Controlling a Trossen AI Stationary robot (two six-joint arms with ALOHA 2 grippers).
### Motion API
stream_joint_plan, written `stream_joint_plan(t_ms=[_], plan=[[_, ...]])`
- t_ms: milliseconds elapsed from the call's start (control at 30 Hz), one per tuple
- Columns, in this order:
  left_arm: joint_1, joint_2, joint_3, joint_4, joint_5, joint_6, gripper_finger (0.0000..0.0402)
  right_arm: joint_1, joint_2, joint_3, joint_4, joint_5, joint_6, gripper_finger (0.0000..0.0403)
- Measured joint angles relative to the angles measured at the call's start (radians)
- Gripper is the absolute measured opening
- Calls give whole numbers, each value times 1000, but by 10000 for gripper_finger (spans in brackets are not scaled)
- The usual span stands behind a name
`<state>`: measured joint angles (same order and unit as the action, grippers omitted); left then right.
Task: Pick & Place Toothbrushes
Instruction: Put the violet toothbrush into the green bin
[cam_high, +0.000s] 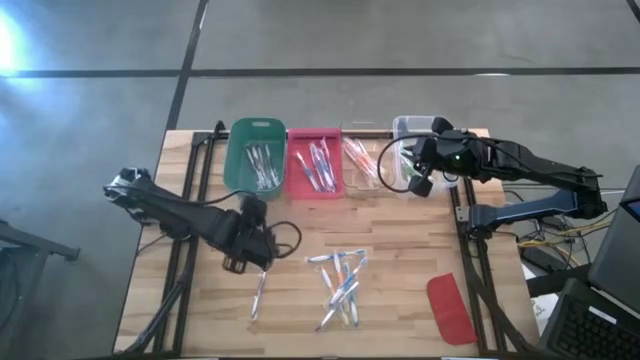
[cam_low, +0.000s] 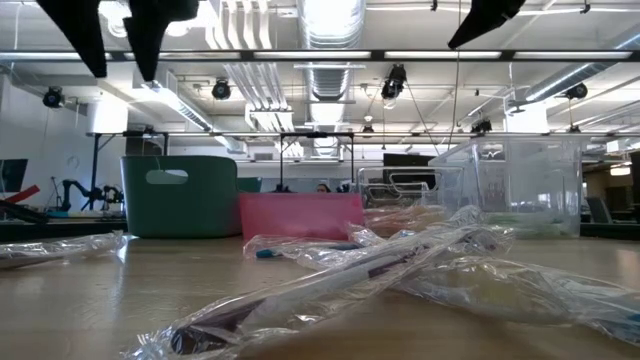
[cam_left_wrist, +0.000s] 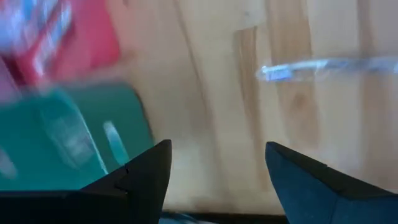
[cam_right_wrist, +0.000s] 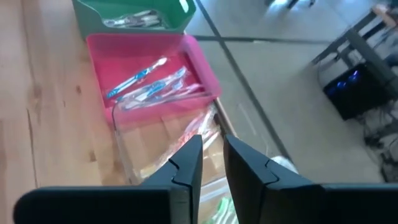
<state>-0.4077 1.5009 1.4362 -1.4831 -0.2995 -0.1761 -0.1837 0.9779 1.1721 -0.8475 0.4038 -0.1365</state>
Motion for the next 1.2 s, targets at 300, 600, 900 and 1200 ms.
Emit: stream_joint_plan(t_ms=[300,600,900,1200], plan=[[11,45,-110,103,-38,631,263,0,0,0,49,0,-66,54],[-5,112,-137,187,-8,955,263,0,0,0,112,0,-39,88],[-38,150,-137,249,5,923,263,0,0,0,129,0,-23,119],[-63,148,-137,242,57,426,262,0,-1,0,129,0,37,144]])
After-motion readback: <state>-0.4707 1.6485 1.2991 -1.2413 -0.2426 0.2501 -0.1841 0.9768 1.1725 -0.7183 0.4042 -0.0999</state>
